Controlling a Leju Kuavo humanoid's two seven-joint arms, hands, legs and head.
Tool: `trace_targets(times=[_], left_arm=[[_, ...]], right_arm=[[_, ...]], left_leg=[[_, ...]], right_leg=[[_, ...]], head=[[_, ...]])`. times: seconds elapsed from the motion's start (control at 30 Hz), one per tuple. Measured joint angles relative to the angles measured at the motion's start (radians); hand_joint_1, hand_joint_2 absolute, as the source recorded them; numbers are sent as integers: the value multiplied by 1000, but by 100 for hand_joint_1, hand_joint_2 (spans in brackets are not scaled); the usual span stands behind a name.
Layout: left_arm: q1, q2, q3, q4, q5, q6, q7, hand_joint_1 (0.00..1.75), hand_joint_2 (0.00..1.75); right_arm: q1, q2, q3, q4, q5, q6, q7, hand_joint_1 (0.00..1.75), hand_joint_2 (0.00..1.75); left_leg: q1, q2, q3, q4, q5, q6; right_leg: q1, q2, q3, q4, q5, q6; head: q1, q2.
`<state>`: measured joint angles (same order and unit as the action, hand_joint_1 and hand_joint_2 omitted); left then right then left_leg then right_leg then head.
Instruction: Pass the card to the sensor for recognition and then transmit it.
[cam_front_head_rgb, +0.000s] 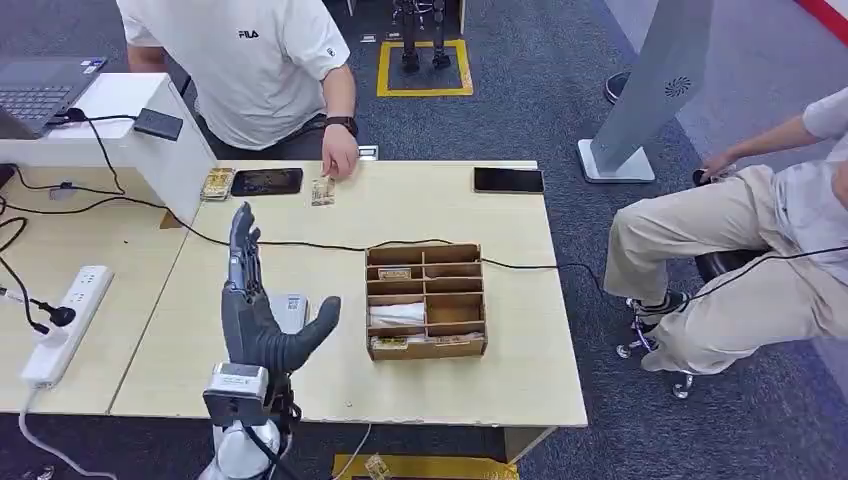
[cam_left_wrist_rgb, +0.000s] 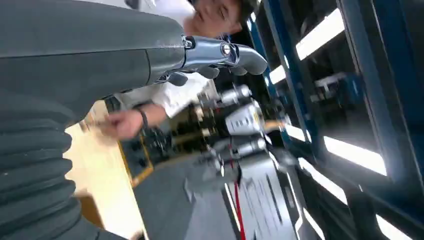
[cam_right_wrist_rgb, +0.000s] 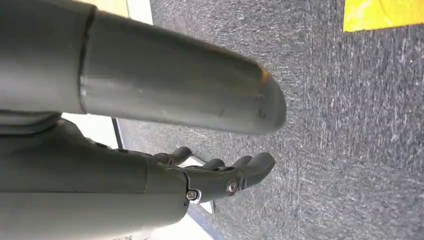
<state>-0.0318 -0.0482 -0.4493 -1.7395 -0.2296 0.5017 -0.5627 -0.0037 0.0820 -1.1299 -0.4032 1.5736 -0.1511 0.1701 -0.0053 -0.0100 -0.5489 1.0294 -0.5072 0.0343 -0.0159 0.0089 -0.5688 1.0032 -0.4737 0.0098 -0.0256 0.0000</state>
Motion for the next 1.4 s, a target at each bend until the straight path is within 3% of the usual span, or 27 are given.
trace_targets(times=[0.13, 0.27, 0.47, 0.83, 1.13, 1.4], left_arm=[[-10, 39, -70, -2, -36, -67, -6, 0, 175], [-57, 89, -178, 11, -140, -190, 23, 0, 175], [-143, 136, -298, 68, -271, -241, 94, 0, 175], [-260, 162, -392, 185, -575, -239, 292, 0, 175], [-272, 153, -399, 229, -679, -177, 441, 0, 175], [-275, 145, -399, 241, -740, -197, 492, 0, 175]], right_arm=[[-7, -15, 0, 14, 0, -3, -3, 0, 0], [-16, -39, 2, 38, 0, -2, -3, 0, 0], [-24, -71, 7, 62, 0, 0, 0, 0, 0], [-25, -92, 7, 71, 0, 18, 6, 0, 0], [-24, -91, 1, 70, 0, 29, 9, 0, 0], [-19, -83, -13, 53, 0, 38, 12, 0, 0]], left_leg=[[0, 0, 0, 0, 0, 0], [0, 0, 0, 0, 0, 0], [0, 0, 0, 0, 0, 0], [0, 0, 1, 0, 0, 0], [0, 1, 0, 0, 0, 0], [0, 1, 0, 0, 0, 0]], right_leg=[[0, 0, 0, 0, 0, 0], [0, 0, 0, 0, 0, 0], [0, 0, 0, 0, 0, 0], [0, 0, 0, 0, 0, 0], [0, 1, 0, 0, 0, 0], [0, 1, 0, 0, 0, 0]], head=[[0, 0], [0, 0], [0, 0], [0, 0], [0, 0], [0, 0]])
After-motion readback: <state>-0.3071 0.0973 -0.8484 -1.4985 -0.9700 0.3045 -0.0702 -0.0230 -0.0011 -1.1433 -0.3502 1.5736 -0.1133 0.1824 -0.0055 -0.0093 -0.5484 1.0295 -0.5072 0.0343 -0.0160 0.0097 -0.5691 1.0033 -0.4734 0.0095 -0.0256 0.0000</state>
